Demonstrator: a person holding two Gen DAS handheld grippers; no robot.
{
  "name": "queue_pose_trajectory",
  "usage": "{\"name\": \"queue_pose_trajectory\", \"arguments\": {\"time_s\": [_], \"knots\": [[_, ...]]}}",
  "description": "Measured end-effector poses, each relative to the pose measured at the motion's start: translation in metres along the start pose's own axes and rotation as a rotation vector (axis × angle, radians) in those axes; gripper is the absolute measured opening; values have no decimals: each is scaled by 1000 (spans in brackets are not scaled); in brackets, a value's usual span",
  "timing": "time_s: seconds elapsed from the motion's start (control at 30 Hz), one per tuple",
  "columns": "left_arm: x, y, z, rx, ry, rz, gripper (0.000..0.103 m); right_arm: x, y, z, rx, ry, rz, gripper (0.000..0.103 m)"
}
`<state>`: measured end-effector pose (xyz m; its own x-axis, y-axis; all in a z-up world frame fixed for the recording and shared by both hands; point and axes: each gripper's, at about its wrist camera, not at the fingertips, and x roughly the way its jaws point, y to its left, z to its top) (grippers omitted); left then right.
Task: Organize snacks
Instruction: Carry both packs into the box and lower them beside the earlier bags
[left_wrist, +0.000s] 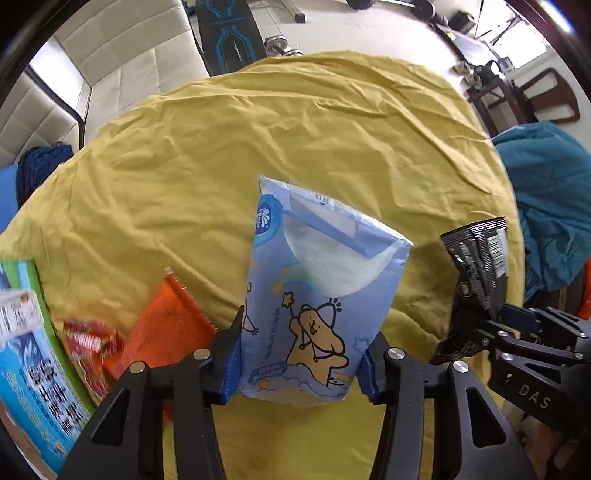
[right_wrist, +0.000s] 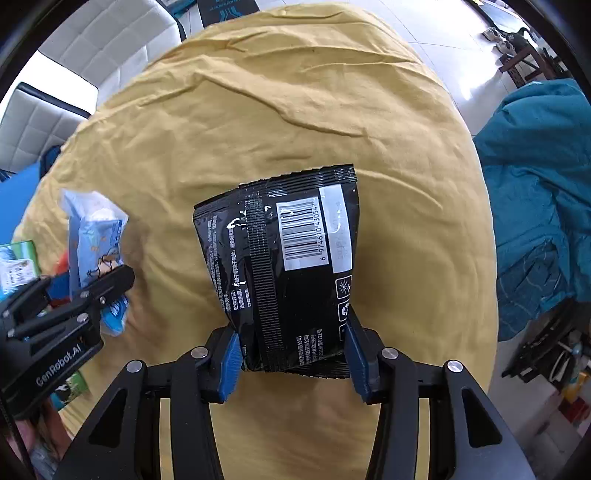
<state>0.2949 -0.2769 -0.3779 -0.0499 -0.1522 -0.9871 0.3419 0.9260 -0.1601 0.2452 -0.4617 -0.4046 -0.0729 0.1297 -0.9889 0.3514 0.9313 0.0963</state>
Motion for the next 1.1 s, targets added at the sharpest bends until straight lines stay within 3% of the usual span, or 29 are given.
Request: {"name": "queue_pose_trajectory", "arguments": {"time_s": [0.23,0.57,0.87,1.1], "knots": [[-31,19,-35,-65,-46,-82,45,-28,19,-29,-4,-36,26,50],[-96,65,-75,-135,-164,-132,45,-77,69,-81,-20,-98,91,50],[-163,151,-125,-235,-266,-137,45,-128,146,-117,-109,-165,163,50],[-200,243,-162,-336,-310,-81,45,-143,246,-141,-220,-174,224,50]]}}
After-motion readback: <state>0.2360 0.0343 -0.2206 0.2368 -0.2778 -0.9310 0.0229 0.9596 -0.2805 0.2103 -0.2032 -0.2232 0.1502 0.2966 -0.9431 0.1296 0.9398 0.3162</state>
